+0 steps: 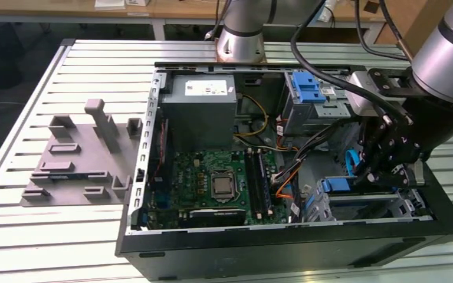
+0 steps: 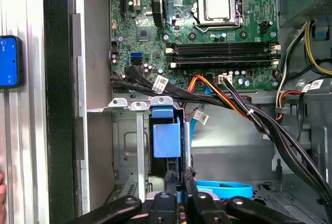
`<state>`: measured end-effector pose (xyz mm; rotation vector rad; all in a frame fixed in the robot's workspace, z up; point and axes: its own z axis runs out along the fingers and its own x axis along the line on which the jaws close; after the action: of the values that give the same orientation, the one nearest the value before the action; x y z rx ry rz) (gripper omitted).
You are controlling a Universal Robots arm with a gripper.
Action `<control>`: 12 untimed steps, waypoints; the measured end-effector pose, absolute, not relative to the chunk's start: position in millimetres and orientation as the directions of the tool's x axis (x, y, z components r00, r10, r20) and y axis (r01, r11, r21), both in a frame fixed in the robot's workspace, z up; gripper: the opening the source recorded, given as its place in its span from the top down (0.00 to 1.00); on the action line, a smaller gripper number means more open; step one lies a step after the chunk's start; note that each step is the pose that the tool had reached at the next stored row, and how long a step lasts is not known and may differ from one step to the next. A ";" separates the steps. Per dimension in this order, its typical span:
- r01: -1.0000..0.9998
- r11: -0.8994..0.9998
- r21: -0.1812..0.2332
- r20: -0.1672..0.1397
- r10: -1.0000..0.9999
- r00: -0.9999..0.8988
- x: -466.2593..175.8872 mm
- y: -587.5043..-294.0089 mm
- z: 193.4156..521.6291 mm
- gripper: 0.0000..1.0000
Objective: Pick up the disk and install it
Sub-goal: 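Insert the second disk wire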
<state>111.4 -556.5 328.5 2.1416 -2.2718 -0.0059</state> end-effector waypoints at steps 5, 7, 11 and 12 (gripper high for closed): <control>-0.998 0.059 0.016 0.012 -0.998 -0.059 111.4 -556.5 329.0 0.76; -0.998 0.059 0.016 0.012 -0.998 -0.059 111.4 -556.5 330.5 0.69; -0.998 0.059 0.016 0.012 -0.998 -0.059 111.4 -556.5 335.8 0.69; -0.998 0.059 0.016 0.012 -0.998 -0.059 111.4 -556.5 337.3 0.69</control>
<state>111.4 -556.5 337.3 2.1414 -2.2715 -0.0060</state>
